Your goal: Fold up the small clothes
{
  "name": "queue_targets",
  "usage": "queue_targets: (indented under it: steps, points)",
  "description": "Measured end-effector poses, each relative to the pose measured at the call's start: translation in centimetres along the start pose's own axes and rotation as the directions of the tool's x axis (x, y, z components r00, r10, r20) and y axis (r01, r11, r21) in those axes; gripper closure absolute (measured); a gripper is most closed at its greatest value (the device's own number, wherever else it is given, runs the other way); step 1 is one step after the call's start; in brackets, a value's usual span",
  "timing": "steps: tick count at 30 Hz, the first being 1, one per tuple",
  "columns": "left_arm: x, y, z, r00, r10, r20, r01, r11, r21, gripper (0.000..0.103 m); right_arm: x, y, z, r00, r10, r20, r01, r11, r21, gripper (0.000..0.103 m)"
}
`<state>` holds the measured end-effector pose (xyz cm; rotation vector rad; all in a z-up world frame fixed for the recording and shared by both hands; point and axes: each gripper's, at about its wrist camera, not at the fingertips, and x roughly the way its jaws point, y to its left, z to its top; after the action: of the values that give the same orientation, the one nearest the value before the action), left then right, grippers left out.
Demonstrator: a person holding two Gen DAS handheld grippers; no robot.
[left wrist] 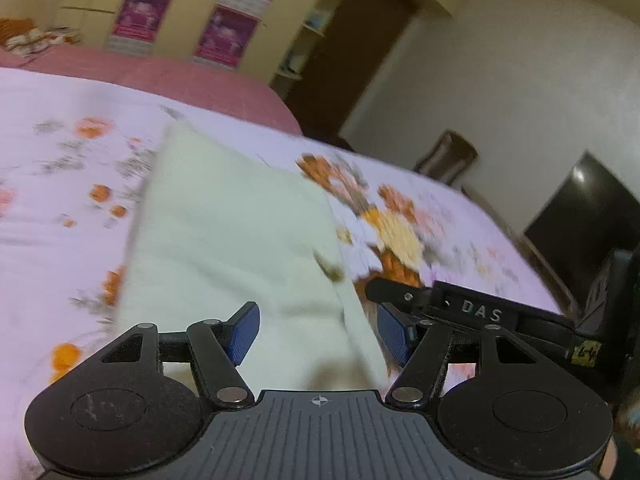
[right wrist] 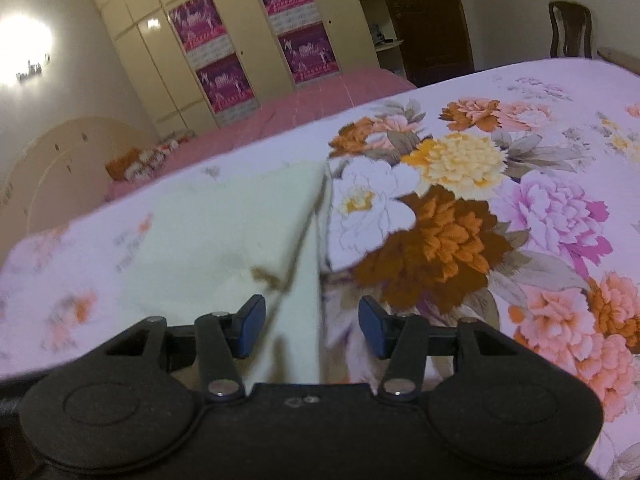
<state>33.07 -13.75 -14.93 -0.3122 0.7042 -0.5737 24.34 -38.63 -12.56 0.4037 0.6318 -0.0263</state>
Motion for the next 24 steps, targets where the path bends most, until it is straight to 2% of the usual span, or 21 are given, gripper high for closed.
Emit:
queue_targets:
  steps: [3, 7, 12, 15, 17, 20, 24]
  points:
    - [-0.5, 2.3, 1.1, 0.996, 0.087, 0.030, -0.086, 0.996, -0.034, 0.039, 0.8, 0.8, 0.5, 0.997, 0.069, -0.035, -0.068, 0.997, 0.021, 0.051]
    - [-0.4, 5.5, 1.5, 0.978, 0.200, 0.058, -0.196, 0.979, -0.060, 0.039, 3.7, 1.1, 0.8, 0.989, 0.113, -0.099, -0.105, 0.991, 0.078, 0.051]
    - [1.1, 7.4, 0.8, 0.974, 0.227, 0.021, -0.225, 0.972, -0.076, 0.039, 6.9, 0.5, 1.2, 0.983, 0.133, -0.125, -0.112, 0.981, 0.159, 0.051]
    - [2.0, 7.3, 0.5, 0.976, 0.216, 0.012, -0.215, 0.973, -0.082, 0.039, 7.8, 0.5, 1.6, 0.984, 0.140, -0.106, -0.120, 0.976, 0.183, 0.059]
    - [2.5, 7.2, 0.5, 0.977, 0.211, 0.010, -0.210, 0.974, -0.089, 0.039, 8.0, 1.0, 2.0, 0.985, 0.142, -0.102, -0.126, 0.980, 0.155, 0.071]
    - [2.8, 7.2, 0.5, 0.978, 0.206, 0.005, -0.205, 0.974, -0.095, 0.039, 7.8, 2.6, 2.4, 0.989, 0.117, -0.086, -0.114, 0.993, 0.037, 0.086]
    - [3.2, 6.6, 0.5, 0.981, 0.192, 0.004, -0.191, 0.977, -0.098, 0.039, 7.2, 4.7, 3.3, 0.993, 0.111, -0.040, -0.115, 0.985, -0.126, 0.090]
